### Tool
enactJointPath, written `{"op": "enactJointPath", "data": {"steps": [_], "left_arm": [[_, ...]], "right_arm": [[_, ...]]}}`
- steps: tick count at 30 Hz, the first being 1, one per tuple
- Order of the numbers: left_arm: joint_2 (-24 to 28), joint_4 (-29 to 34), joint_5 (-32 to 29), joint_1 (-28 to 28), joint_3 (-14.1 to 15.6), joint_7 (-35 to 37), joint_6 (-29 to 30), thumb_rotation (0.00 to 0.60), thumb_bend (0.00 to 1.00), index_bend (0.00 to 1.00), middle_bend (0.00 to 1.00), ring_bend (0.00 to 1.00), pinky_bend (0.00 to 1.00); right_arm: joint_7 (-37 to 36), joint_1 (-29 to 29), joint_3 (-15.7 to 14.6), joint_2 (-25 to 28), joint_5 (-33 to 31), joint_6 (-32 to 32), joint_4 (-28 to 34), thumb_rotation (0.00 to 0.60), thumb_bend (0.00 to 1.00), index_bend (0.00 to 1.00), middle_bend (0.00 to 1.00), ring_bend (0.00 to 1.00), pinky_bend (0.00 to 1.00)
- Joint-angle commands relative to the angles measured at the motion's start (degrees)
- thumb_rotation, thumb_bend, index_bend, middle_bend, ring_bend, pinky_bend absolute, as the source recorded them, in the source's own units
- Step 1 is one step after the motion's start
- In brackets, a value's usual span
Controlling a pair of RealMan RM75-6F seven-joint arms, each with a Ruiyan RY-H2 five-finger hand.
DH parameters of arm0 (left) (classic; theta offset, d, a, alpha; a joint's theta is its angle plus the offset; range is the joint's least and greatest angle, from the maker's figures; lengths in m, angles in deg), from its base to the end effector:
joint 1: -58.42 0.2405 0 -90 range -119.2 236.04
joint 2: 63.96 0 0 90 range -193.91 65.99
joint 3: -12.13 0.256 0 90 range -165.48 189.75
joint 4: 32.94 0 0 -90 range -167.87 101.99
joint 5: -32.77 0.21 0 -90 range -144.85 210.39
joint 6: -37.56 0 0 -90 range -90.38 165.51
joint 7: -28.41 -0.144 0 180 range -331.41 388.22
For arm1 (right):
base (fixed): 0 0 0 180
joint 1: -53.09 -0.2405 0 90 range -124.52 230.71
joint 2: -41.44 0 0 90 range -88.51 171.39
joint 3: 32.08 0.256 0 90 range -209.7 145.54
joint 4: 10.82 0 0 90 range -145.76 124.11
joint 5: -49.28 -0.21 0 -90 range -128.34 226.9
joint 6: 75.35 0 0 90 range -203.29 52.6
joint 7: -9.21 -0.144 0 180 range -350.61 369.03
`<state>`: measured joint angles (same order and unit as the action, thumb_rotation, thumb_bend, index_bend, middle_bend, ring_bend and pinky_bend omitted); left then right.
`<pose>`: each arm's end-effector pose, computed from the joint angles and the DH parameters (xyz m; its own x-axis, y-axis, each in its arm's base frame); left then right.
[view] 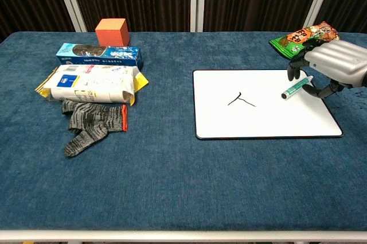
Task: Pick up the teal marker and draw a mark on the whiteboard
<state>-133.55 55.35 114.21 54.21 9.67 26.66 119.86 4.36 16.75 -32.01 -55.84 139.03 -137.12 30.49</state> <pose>-0.3318 0.1756 0.1312 0.3901 0.0659 0.9184 0.9154 0.0802 -0.3946 -0.2778 -0.3621 0.0000 0.6940 -0.0732 0.7163 -0.6683 -0.4355 0.6030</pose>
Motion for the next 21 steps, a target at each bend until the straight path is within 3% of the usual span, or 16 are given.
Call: {"op": "enactJointPath", "data": {"steps": [1,6,12,21], "left_arm": [[0.0,0.1,0.0,-0.1,0.0,0.0,-0.2,0.600,0.06,0.17,0.11,0.02,0.00],[0.1,0.1,0.2,-0.2,-0.2,0.1,0.1,0.600,0.06,0.17,0.11,0.02,0.00],[-0.4,-0.3,0.4,-0.2,-0.5,0.2,0.9,0.600,0.06,0.17,0.11,0.02,0.00],[-1.5,-0.8,1.0,-0.4,-1.1,-0.6,2.0,0.600,0.06,0.17,0.11,0.02,0.00]], "right_arm": [[1.0,1.7,1.0,4.1,-0.9,-2.6,5.1,0.600,0.40,0.37,0.38,0.18,0.05],[4.6,5.5,2.0,12.3,-2.3,-8.0,16.8,0.600,0.40,0.37,0.38,0.20,0.09],[8.3,14.8,2.0,23.7,-4.7,-19.1,34.5,0.600,0.40,0.36,0.35,0.21,0.15],[6.4,24.7,-0.5,31.6,-3.0,-29.6,46.2,0.600,0.42,0.20,0.20,0.06,0.08]]}}
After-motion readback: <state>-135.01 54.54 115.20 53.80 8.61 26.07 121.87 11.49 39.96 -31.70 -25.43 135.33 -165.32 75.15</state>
